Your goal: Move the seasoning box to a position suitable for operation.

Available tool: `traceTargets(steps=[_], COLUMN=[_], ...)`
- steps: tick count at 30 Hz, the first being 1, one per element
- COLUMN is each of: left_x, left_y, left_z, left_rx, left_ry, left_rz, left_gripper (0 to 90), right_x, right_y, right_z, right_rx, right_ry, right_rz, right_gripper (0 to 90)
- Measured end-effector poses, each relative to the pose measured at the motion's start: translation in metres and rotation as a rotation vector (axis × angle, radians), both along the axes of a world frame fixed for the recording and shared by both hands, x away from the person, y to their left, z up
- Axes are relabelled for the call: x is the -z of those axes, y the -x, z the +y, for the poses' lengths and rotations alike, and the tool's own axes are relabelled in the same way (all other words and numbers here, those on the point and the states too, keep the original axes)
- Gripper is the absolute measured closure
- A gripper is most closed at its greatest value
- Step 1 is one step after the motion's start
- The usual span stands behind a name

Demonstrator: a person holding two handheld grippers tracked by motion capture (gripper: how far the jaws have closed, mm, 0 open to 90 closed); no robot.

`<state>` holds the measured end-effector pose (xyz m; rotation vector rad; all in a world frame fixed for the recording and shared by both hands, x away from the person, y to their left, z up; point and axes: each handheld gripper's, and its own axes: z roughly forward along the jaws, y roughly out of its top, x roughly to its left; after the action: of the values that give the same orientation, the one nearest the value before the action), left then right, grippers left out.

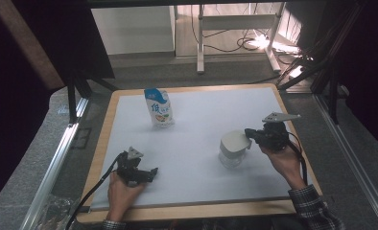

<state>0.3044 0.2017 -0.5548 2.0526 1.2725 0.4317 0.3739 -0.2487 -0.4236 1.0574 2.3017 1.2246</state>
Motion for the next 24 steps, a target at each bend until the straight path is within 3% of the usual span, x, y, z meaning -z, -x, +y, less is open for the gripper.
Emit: traceTargets(steps=[24], left_x=[-0.0002], left_y=[-0.0002], left_z=[0.0005], left_rx=[0.006], left_ry=[-0.006], left_rz=[0.000], left_gripper=[0.0], right_x=[0.0016], right_y=[-0.0004], right_z=[-0.0005], right_rx=[-0.015], right_ry=[0.036], right_rz=[-0.031], right_gripper=[89.6])
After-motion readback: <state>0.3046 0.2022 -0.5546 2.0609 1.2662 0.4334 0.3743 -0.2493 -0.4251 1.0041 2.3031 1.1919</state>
